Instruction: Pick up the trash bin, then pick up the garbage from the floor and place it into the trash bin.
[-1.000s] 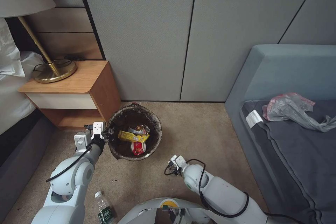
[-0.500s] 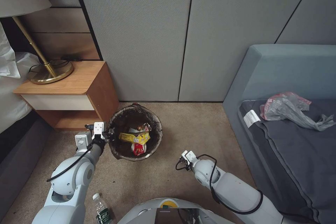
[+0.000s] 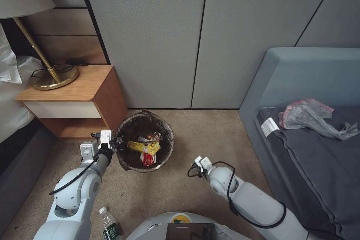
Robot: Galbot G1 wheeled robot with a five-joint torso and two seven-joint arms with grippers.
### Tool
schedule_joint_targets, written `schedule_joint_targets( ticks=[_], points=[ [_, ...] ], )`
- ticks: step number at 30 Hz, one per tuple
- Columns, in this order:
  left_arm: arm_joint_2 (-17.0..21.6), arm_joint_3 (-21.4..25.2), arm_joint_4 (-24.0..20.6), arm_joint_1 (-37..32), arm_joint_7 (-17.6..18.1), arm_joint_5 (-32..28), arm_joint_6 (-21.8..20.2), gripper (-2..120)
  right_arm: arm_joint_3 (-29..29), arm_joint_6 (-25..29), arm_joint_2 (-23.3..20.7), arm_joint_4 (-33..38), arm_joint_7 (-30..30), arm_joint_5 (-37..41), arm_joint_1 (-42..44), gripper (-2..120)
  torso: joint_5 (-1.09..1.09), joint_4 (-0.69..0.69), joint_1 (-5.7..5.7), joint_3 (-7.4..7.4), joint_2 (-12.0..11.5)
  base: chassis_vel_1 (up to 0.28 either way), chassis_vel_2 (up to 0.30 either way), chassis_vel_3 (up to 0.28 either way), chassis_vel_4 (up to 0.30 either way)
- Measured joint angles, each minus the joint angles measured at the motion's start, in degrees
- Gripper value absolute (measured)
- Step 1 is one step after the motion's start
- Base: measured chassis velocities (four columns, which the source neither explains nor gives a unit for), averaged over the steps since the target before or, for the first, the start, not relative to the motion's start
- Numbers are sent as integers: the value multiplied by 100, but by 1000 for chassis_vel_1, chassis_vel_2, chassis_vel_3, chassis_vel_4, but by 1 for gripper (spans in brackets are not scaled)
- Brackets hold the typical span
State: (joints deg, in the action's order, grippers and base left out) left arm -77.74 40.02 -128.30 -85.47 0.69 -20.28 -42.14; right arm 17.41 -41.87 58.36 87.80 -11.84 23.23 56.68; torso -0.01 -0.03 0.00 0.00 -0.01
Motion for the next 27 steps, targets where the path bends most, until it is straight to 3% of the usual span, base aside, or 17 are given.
schedule_joint_targets(
  ticks=[9,11,13,16,18,20,22,24,25,27],
  points=[
    [24,12,-62,-13,-1,3,0,0,-260,16,-104,435,-7,134,46,0,2,0,0,0,0,0,0,0,0],
    [43,18,-114,-24,17,-27,0,0,-882,-30,-404,1349,-89,620,136,0,3,1,0,0,0,0,0,0,0],
    [47,13,-150,-29,47,-78,0,0,-1081,-30,-501,1611,-115,744,148,0,2,1,0,0,0,0,0,0,0],
    [75,-52,-183,-31,81,-77,0,0,-1912,-34,-1336,3223,-243,1817,-1,0,2,0,0,0,1,0,0,0,0],
    [66,-79,-168,-24,73,-47,0,0,-2037,-34,-1591,3598,-257,2093,-113,0,3,0,0,0,1,0,0,0,0],
    [12,-157,-139,-20,42,31,0,0,-2189,282,-2142,4306,-271,2754,-562,0,2,-1,0,0,1,0,0,0,0],
    [-2,-167,-127,-21,31,52,0,0,-2186,362,-2287,4495,-277,3049,-888,0,3,-2,0,0,1,0,0,0,0],
    [-27,-177,-95,-27,14,87,0,0,-2008,432,-2518,4823,-295,3926,-2072,0,0,1,0,0,1,0,0,0,0],
    [-27,-177,-95,-27,14,87,0,0,-2008,432,-2518,4823,-295,3926,-2072,0,0,1,0,0,1,0,0,0,0],
    [-56,-197,-60,-27,12,119,0,0,-1589,491,-2587,4856,-66,4787,-3380,0,2,0,0,0,1,0,0,0,0]
  ],
)
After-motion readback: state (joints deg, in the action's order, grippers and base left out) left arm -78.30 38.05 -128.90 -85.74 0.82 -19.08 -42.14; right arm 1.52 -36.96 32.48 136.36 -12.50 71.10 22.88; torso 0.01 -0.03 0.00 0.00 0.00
